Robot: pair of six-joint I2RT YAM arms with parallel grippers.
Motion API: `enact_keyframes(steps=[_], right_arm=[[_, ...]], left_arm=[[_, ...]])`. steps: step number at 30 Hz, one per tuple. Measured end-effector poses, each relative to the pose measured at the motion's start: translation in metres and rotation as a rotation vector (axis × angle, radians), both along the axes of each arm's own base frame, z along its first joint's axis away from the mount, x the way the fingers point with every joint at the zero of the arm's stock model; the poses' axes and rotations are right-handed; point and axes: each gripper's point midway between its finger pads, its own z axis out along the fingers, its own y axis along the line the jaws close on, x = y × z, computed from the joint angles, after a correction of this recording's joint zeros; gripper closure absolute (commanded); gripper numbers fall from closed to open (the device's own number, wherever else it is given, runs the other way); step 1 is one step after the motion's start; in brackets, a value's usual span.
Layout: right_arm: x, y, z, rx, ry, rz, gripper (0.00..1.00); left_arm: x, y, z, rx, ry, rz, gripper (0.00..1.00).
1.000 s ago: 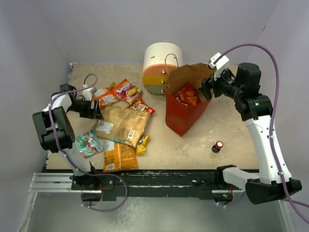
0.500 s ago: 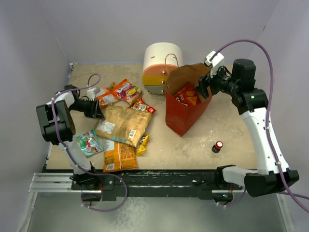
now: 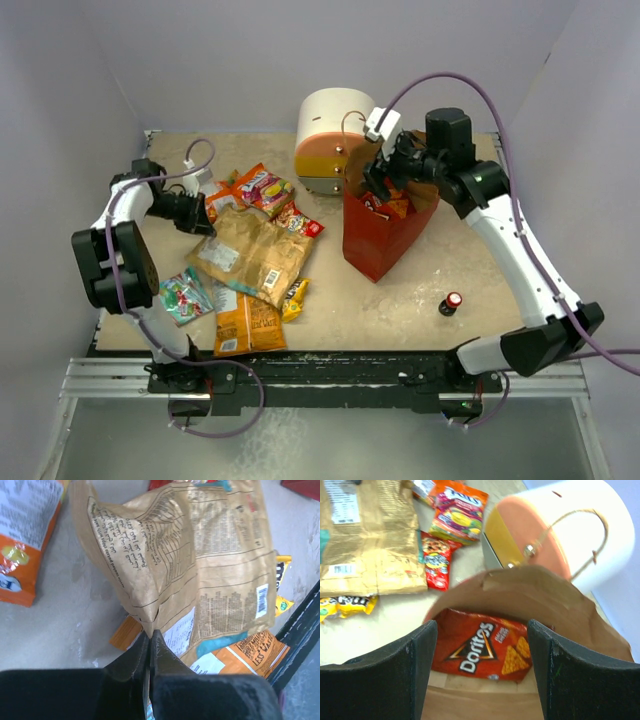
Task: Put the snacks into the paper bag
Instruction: Pick up the snack from the center of the board.
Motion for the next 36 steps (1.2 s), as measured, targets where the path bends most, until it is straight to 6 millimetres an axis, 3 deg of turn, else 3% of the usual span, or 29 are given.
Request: enact_keyframes(steps=[12, 20, 24, 29, 36], right_arm=[[-0.014, 0.076, 0.013, 0.13, 0.007, 0.262, 0.23], [-0.01, 0.113, -0.007, 0.165, 0.08, 0.33, 0.15], [-0.003, 0.126, -0.014, 0.166, 0.103, 0.358, 0.11], [-0.001, 0.136, -0.011, 0.178, 0.099, 0.4, 0.09], [-0.005, 0.138, -0.005, 0.192, 0.087, 0.431, 0.08]], left_arm=[[-0.019, -0.044, 0.119, 0.071, -0.333, -0.225, 1.0], [-0.036, -0.073, 0.212, 0.032, -0.621, -0.337, 1.0], [-0.054, -0.086, 0.26, 0.001, -0.784, -0.39, 1.0], [-0.073, -0.102, 0.299, -0.062, -0.909, -0.451, 1.0], [-0.089, -0.119, 0.324, -0.164, -0.982, -0.513, 1.0]])
